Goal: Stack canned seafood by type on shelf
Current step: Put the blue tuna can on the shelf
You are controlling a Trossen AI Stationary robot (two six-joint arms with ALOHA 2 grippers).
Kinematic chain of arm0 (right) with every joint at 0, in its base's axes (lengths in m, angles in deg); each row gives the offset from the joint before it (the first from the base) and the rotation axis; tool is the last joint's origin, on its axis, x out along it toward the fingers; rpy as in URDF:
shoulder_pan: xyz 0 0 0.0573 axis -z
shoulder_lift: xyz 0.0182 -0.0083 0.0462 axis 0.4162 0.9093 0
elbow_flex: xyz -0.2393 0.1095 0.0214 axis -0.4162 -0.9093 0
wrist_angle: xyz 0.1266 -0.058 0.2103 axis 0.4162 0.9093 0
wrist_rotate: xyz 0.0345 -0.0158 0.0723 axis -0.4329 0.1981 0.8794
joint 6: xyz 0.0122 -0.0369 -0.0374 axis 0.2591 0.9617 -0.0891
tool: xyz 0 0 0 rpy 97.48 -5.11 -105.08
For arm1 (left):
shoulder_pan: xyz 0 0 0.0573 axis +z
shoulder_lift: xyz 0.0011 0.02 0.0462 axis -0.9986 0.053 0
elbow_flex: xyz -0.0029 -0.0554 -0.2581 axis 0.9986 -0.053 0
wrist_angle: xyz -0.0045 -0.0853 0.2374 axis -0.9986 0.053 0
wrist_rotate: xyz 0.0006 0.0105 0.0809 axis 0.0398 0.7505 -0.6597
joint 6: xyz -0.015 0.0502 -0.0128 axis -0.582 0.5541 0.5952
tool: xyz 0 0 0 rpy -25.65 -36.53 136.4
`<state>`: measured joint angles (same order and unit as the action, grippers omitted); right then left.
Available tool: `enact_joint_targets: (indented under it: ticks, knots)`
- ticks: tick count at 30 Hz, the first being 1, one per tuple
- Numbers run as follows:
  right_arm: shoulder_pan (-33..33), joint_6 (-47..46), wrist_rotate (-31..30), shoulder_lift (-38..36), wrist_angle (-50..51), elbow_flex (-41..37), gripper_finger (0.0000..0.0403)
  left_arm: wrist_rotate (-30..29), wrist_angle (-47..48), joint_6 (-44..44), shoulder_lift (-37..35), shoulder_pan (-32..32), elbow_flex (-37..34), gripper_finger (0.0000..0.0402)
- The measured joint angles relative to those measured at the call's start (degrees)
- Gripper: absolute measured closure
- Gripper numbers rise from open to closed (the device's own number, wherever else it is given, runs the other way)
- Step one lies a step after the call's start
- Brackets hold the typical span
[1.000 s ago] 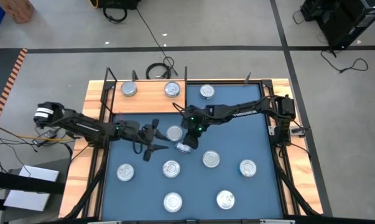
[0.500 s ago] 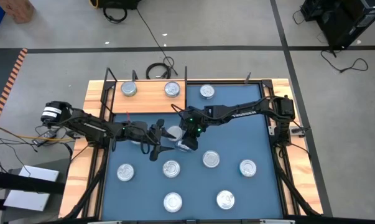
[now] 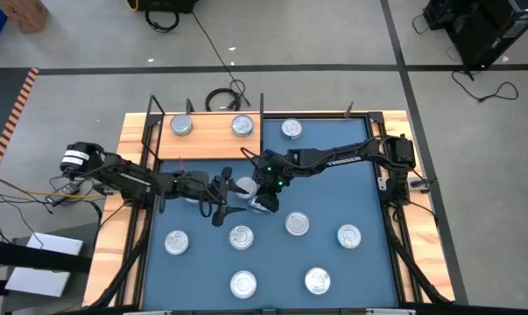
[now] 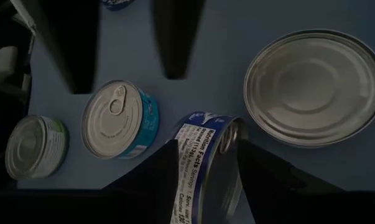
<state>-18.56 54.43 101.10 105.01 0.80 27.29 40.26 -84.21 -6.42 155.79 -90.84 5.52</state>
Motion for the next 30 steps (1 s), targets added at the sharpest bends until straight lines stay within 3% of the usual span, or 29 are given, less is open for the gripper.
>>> enact_joint_targets:
  ticks: [9, 19, 30]
  knots:
    - [0.0, 1.3, 0.0, 0.0, -0.6, 0.0, 0.0229, -3.1, -1.1, 1.9, 7.6, 0.1, 3.1, 0.0135]
    - [-0.2, 1.7, -0.1, -1.7, 1.4, 0.1, 0.0197, -3.0, -0.8, 3.0, 13.1, 0.1, 7.1, 0.0135]
    - [-3.2, 4.2, -7.5, -7.0, 7.3, 0.1, 0.0192, -2.9, 5.3, 4.9, 14.8, 0.1, 9.7, 0.0135]
